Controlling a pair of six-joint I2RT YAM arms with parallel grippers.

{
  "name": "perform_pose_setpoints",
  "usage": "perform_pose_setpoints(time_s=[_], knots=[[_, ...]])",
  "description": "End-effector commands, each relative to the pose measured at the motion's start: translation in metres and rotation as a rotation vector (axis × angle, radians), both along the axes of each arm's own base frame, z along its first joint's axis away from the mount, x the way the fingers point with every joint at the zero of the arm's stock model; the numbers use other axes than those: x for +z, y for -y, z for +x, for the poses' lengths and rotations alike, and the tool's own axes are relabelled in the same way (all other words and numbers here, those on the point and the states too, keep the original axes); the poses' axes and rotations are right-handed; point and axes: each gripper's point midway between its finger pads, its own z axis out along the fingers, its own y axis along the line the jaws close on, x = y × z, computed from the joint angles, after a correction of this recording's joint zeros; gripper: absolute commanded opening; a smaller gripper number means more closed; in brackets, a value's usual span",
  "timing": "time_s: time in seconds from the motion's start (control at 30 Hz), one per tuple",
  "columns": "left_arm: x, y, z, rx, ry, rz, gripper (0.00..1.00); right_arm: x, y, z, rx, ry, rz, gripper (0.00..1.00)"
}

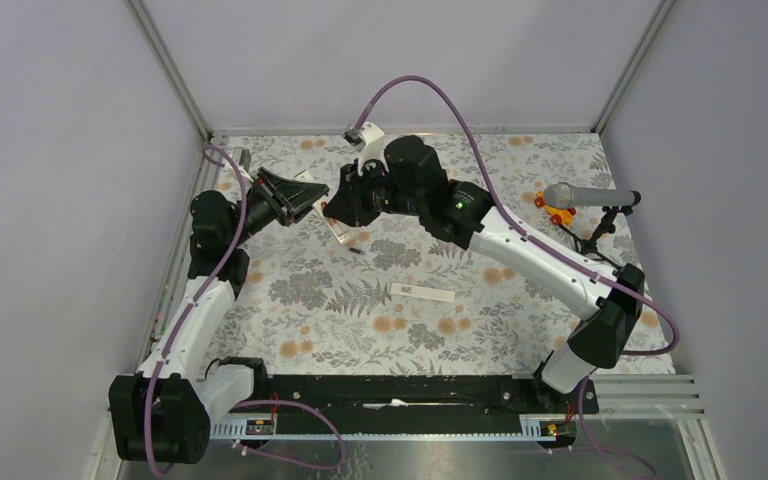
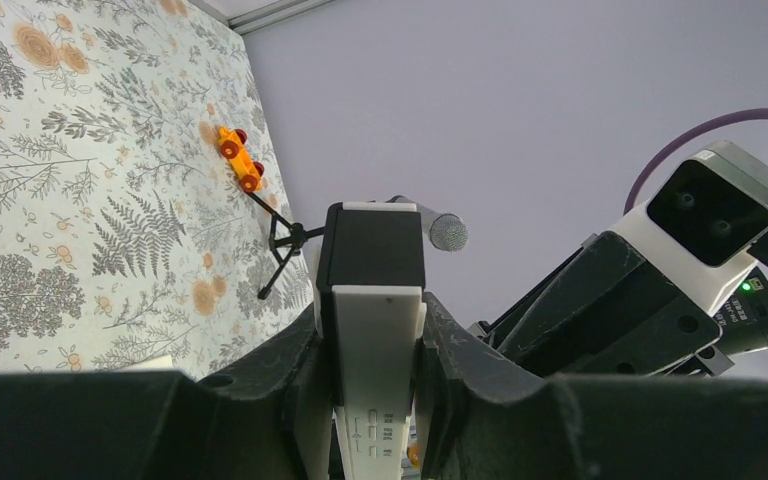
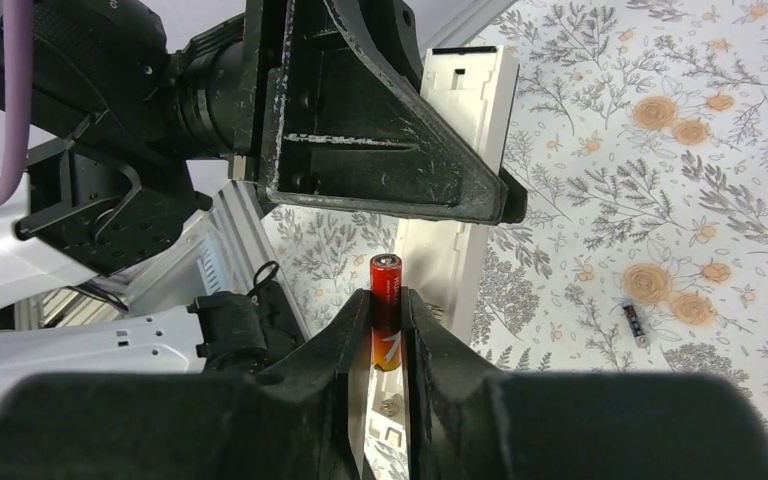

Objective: Load the batteries into the remote control
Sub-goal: Load the battery into the remote control.

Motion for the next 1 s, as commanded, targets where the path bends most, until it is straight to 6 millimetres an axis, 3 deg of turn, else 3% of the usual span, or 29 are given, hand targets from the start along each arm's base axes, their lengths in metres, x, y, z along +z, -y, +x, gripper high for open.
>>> perform_pose_setpoints(time_s=[0.0,0.47,0.97], knots=[[0.037,0.000,-0.003,-0.004,0.111,-0.029,0.00,0.018,0.005,0.010,-0.020,0.093,-0.007,0.22],[0.045,-0.003,0.000,0.024,0.089,-0.087,0.00,0.006,0.003,-0.003,0.062,0.094,-0.049,0.24],[0.047,-0.006,0.000,0.044,0.092,-0.114,0.00,0.000,0.005,0.006,-0.021,0.038,-0.059,0.22]])
